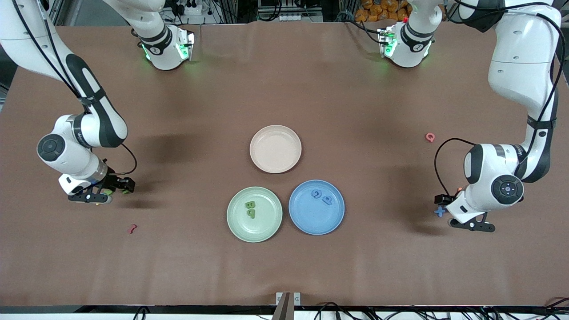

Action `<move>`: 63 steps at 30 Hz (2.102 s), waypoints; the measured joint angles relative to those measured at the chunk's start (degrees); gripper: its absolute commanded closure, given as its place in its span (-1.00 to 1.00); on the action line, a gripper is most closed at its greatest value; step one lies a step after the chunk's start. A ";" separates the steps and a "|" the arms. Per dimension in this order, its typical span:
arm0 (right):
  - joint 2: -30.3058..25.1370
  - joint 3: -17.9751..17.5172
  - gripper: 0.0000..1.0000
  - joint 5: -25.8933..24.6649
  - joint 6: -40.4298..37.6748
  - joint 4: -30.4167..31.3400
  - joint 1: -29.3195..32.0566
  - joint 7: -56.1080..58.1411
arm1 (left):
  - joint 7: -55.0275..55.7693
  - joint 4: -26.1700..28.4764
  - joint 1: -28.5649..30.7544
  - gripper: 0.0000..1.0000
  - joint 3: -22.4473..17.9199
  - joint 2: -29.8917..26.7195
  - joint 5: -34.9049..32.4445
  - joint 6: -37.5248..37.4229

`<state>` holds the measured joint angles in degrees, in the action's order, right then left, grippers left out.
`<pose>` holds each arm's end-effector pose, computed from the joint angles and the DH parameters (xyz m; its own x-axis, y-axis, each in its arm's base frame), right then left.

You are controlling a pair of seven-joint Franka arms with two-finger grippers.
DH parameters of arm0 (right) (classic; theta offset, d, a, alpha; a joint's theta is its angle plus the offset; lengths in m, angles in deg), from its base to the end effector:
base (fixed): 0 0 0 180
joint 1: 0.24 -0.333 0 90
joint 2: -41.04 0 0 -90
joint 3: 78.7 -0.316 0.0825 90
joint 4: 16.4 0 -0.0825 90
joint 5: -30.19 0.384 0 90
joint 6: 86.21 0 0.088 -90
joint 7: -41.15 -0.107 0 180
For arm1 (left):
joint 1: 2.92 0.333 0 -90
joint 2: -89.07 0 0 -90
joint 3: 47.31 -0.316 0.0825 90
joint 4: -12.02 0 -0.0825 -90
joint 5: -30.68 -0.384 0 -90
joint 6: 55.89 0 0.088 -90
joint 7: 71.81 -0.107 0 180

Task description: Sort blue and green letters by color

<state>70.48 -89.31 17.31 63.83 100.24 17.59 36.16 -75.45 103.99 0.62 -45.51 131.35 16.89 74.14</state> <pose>0.6014 -0.0731 0.1995 0.9953 -0.0484 0.0842 -0.0510 -0.9983 0.0298 0.6861 0.0295 0.1898 0.9795 -0.1791 -0.0927 -0.1912 -0.9708 -0.1446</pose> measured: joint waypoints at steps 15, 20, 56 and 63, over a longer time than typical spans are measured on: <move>1.31 0.00 -0.22 -0.69 1.07 -0.32 0.80 0.07 | -3.16 1.52 1.61 -1.00 0.29 0.32 0.00 0.60; 1.80 0.00 -0.16 -0.70 1.55 -0.32 1.11 0.45 | -3.16 1.57 1.61 -1.00 0.38 0.76 0.00 1.35; 3.02 -2.97 0.90 -0.73 -1.60 -3.93 0.45 -3.04 | 0.14 1.06 1.70 1.00 0.82 0.92 1.64 3.90; 3.01 -3.76 0.90 -0.73 -6.34 -7.93 -4.95 -12.93 | 6.31 0.44 1.36 1.00 2.56 0.67 1.81 4.27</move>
<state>73.49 -93.07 16.58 57.50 92.31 12.64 23.23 -69.14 104.43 1.98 -42.95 132.02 18.70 78.41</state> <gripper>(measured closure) 0.683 0.652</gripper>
